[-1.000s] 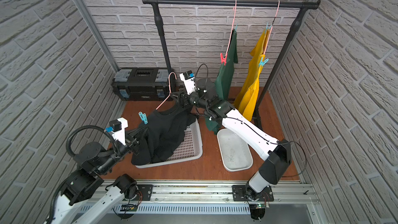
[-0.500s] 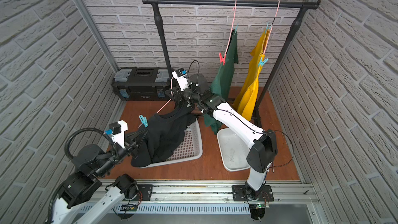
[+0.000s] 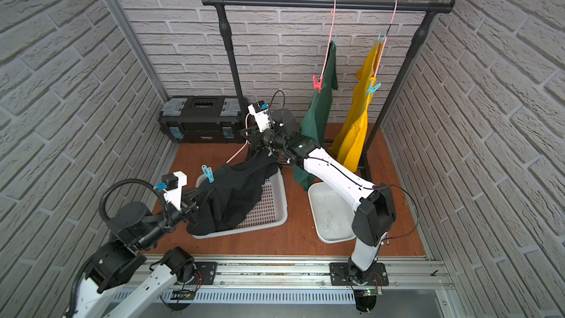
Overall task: Remove the clothespins securing t-shirts to the hanger
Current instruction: Remove the clothespin from the hanger.
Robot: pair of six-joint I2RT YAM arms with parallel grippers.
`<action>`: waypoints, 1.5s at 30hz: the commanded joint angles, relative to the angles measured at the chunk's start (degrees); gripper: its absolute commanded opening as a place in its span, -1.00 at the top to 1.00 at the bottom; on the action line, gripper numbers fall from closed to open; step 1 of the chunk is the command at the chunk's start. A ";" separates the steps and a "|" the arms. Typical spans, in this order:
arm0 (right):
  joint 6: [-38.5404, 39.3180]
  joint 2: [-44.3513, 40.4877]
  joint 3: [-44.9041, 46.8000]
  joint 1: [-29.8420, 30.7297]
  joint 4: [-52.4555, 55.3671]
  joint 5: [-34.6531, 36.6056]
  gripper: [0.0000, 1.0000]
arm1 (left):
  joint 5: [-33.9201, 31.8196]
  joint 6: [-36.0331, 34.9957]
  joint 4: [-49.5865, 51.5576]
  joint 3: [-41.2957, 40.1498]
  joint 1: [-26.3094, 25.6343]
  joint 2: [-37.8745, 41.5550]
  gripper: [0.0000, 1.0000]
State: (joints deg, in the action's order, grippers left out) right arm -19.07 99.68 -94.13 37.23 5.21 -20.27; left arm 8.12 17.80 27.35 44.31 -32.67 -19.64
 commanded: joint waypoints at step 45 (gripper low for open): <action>1.71 -1.50 3.09 1.10 -2.58 -0.55 0.95 | -2.48 -13.76 8.71 16.32 0.32 -16.37 -0.46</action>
State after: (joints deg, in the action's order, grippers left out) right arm -17.58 98.83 -91.55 37.98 5.61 -19.51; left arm 5.41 6.22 37.58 59.00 -32.67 -35.46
